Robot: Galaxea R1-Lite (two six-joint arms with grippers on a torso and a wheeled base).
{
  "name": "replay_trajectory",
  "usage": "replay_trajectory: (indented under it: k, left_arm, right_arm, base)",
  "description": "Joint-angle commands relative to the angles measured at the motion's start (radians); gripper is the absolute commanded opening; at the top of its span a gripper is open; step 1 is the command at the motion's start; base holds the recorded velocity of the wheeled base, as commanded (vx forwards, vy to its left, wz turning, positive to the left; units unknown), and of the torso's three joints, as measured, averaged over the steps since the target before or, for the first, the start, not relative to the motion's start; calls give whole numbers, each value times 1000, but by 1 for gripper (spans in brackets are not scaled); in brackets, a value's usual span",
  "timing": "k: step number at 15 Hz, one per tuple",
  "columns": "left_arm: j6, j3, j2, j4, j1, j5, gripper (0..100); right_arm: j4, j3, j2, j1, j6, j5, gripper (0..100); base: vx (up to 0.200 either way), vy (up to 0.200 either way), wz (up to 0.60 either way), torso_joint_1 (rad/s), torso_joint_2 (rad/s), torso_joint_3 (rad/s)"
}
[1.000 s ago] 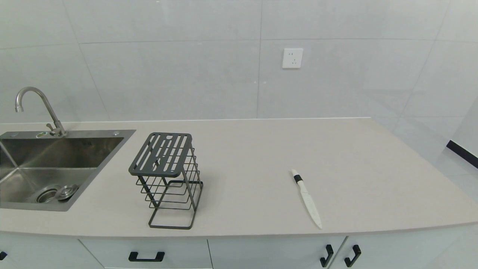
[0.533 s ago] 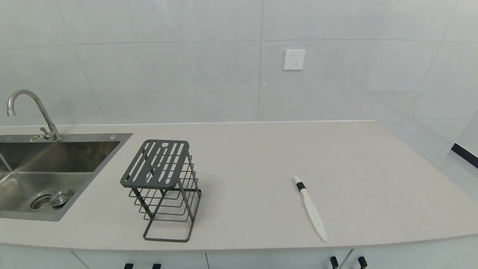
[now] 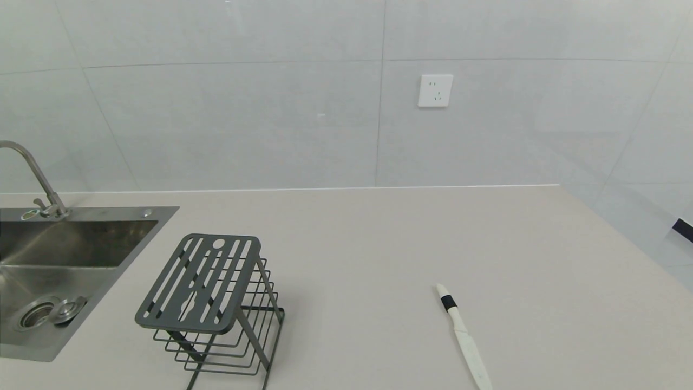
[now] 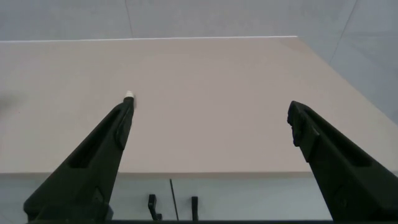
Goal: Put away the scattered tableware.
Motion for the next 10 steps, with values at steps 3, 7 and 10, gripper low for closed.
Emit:
replay_trajectory:
  k: [3,7,10]
  left_arm:
    - [0,0,1,0,0,0,100]
    - [0,0,1,0,0,0,100]
    - [5,0,1,-2,0,-2,100]
  right_arm:
    - [0,0,0,0,-1,-7,100]
    - [0,0,0,0,-1,-7,100]
    - [0,0,0,0,-1,-7,100]
  base:
    - [0,0,0,115,-30,74]
    - [0,0,0,0,0,0]
    - [0,0,0,74,-189,-100]
